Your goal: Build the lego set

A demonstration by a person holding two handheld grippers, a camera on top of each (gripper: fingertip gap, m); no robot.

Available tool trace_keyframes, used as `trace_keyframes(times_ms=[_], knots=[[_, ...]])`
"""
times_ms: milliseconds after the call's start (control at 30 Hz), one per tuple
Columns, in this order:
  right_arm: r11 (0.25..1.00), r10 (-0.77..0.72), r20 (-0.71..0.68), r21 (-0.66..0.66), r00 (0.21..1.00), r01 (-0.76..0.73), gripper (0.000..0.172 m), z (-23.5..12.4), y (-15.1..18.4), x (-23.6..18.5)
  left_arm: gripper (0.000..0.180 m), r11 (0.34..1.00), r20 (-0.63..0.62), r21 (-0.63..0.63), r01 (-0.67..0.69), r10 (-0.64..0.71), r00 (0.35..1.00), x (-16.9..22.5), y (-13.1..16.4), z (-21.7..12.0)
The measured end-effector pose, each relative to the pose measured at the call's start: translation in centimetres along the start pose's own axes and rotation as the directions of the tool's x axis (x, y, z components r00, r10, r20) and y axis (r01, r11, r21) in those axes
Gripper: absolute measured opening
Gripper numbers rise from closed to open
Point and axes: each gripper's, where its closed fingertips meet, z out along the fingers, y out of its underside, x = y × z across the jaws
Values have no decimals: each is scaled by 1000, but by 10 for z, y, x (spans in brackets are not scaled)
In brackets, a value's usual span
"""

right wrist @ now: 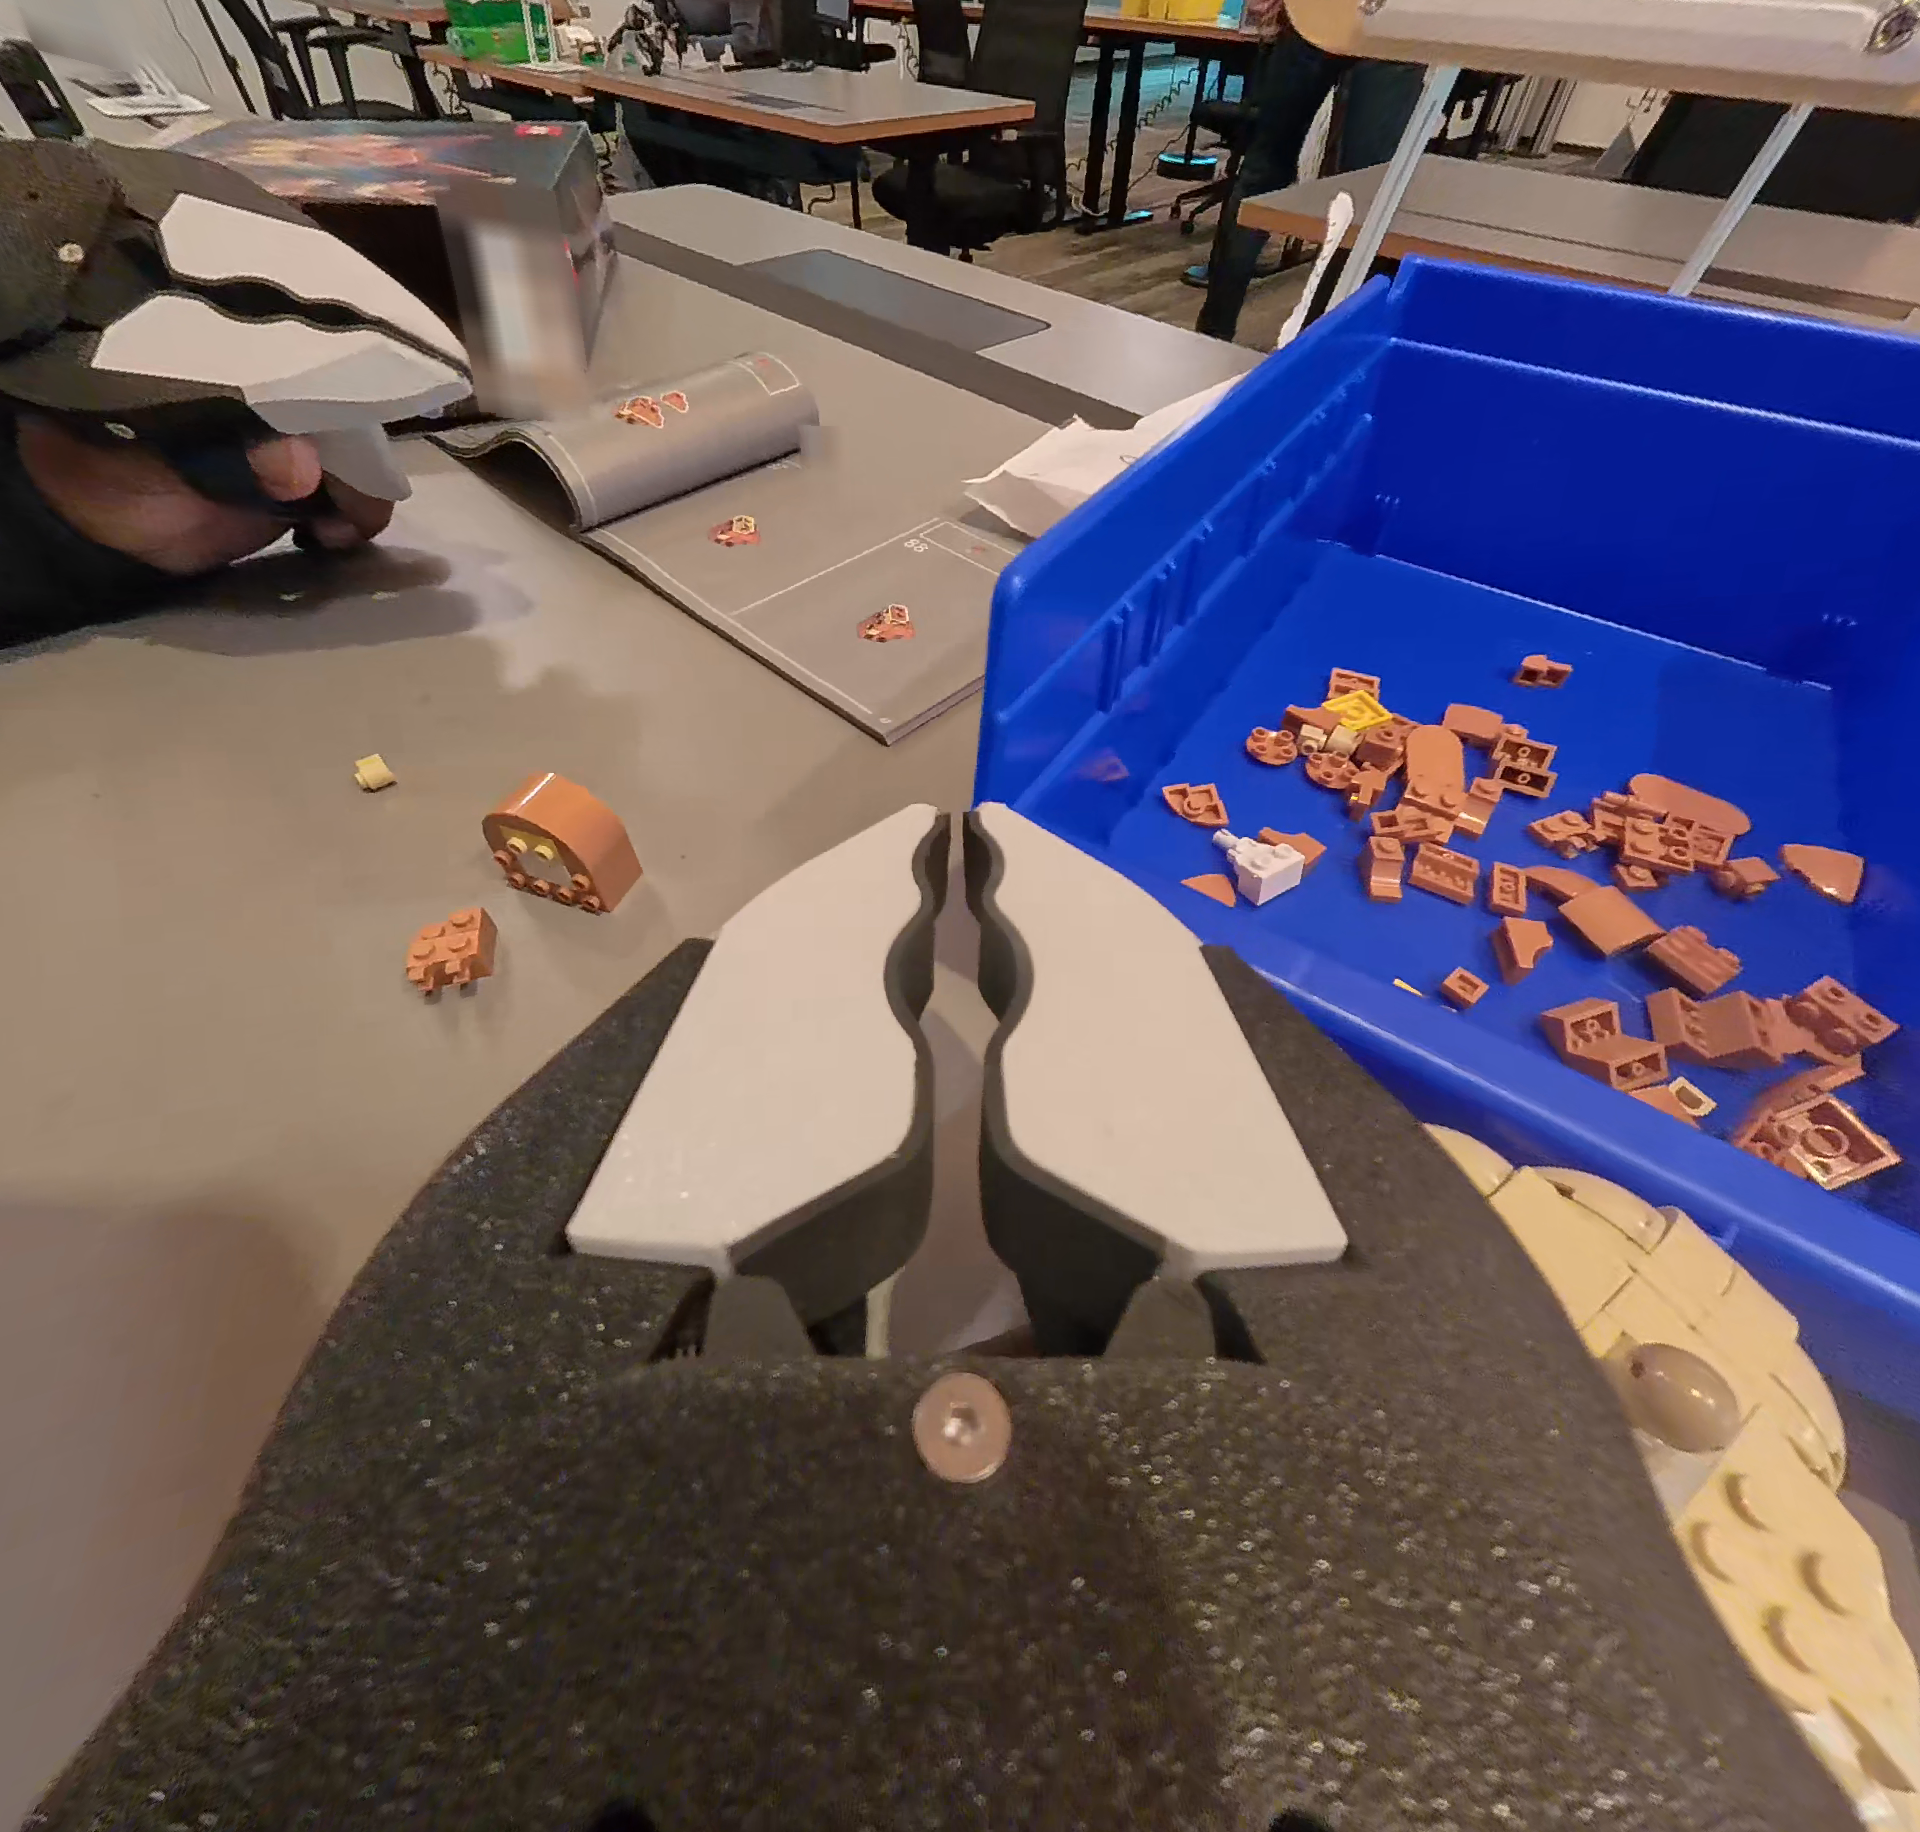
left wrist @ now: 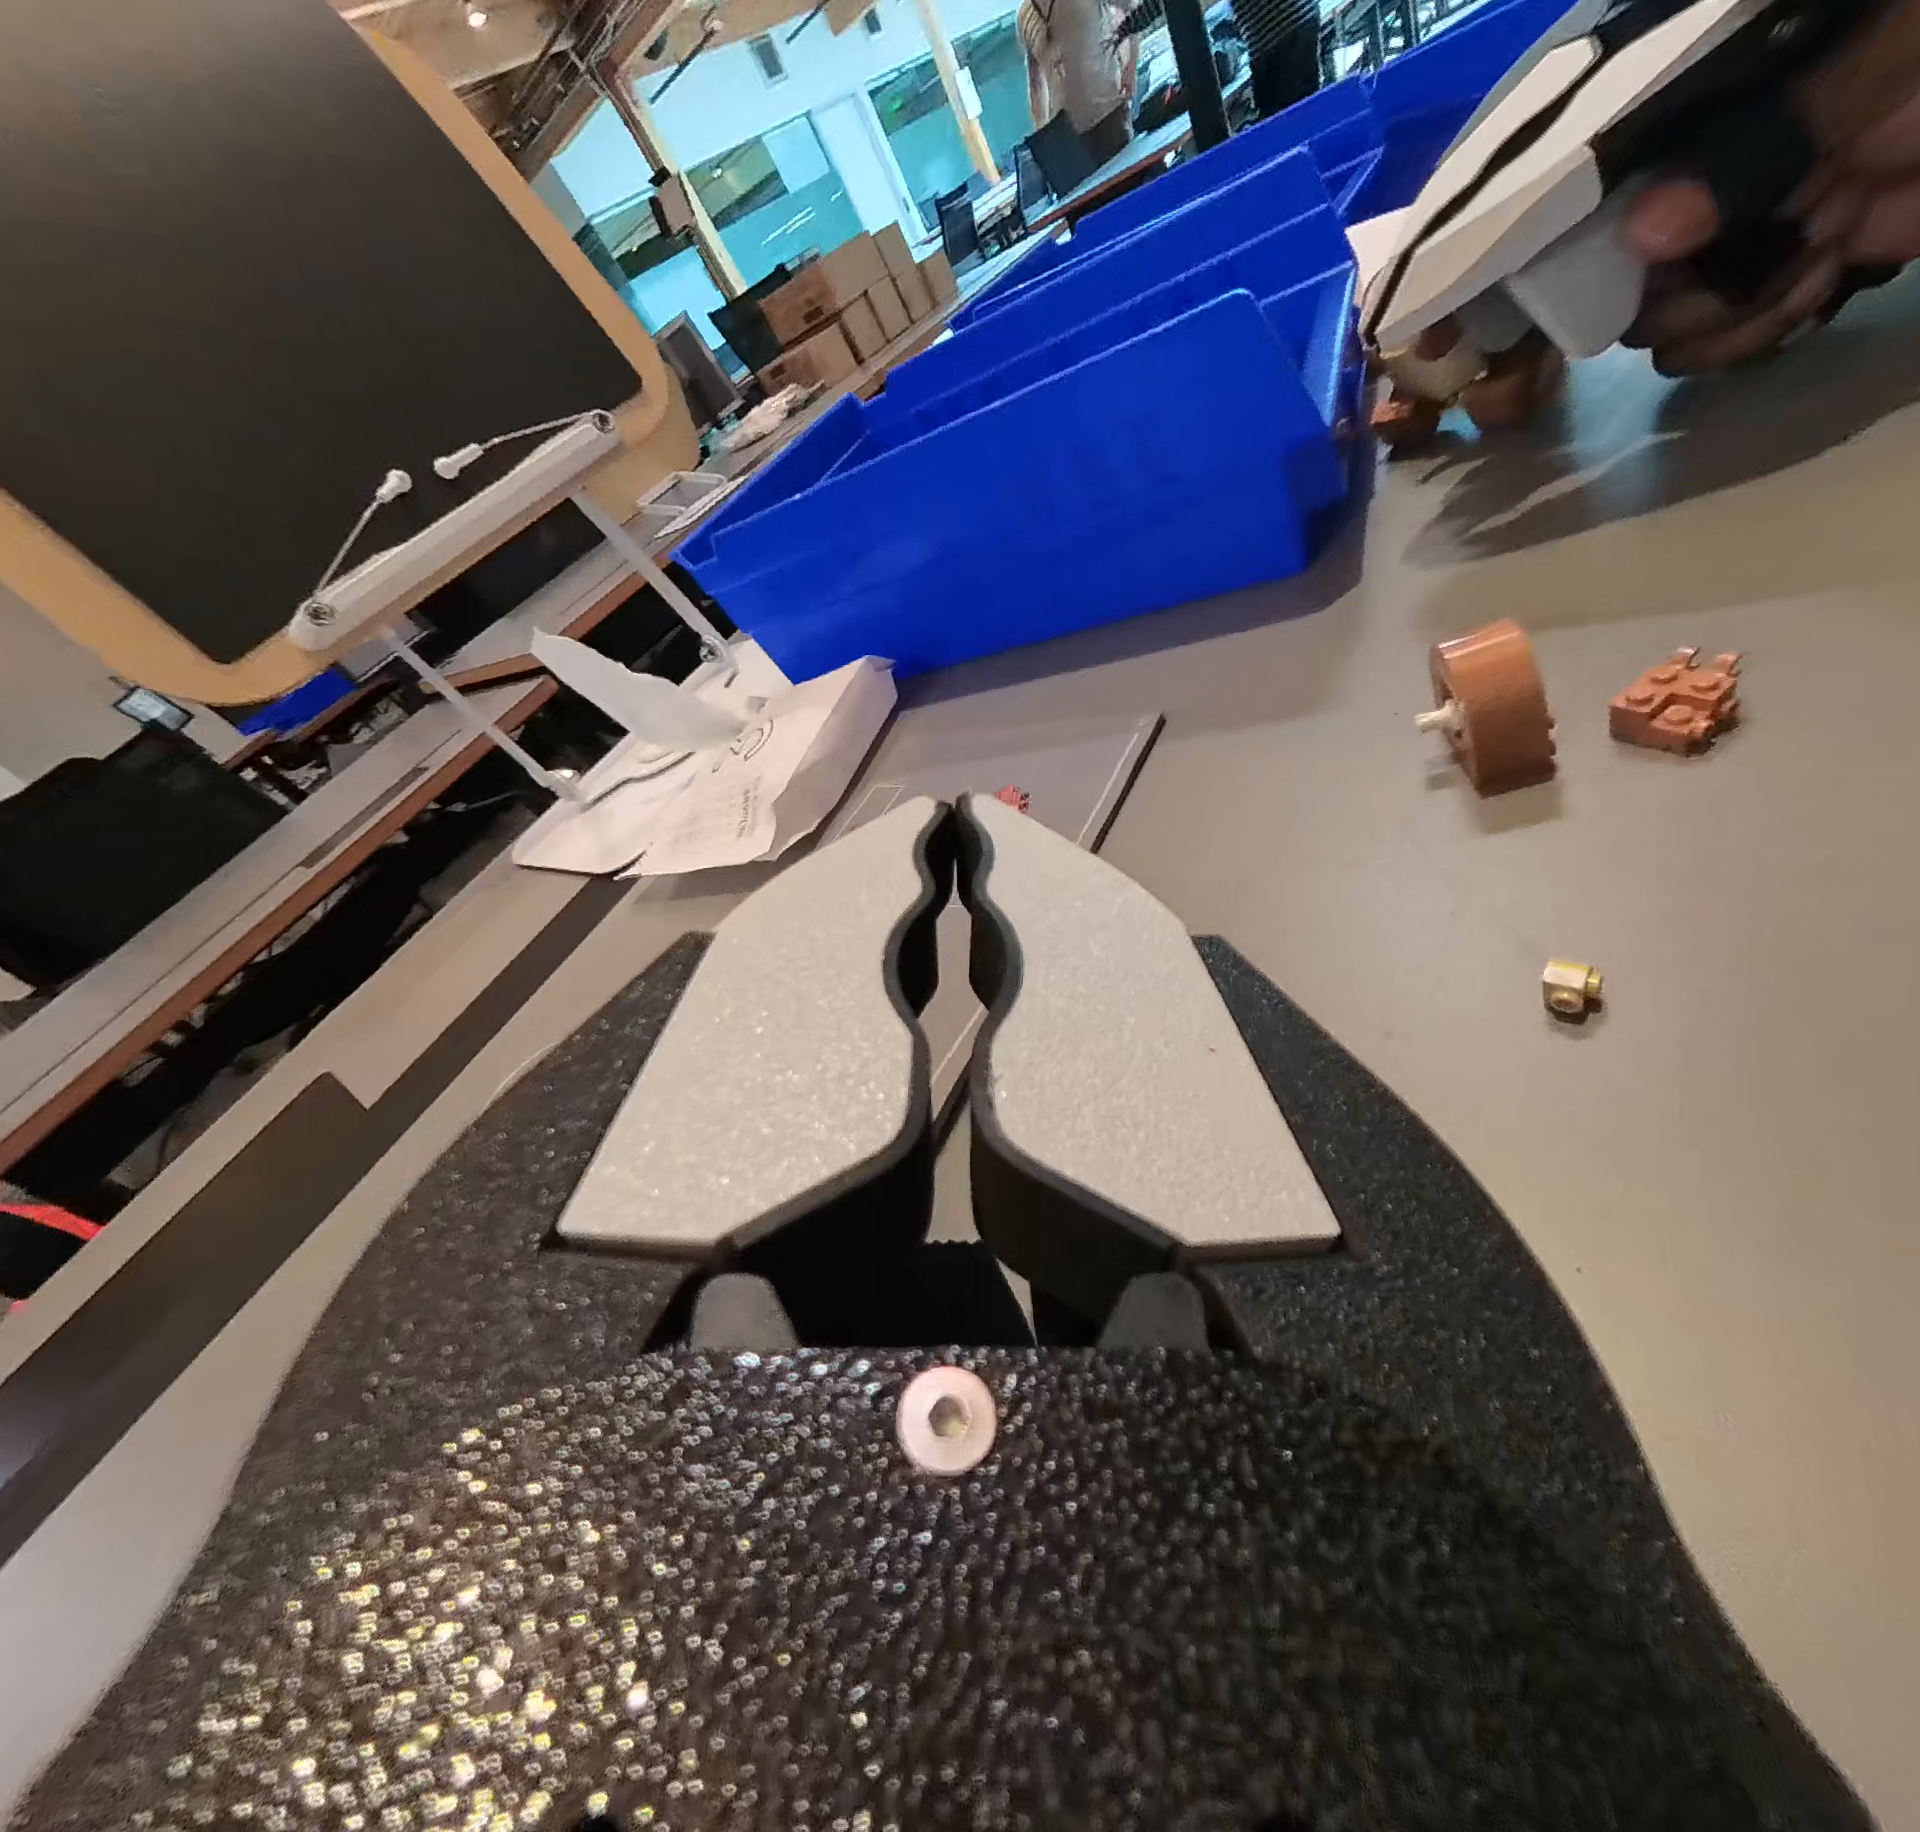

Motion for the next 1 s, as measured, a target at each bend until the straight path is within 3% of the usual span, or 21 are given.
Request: trace_keyframes(times_ms=[1000], knots=[[1000, 1, 22, -8, 1000, -1, 3, 1, 1, -3, 0, 998, 11, -45, -36, 36, 999, 2, 5, 5]])
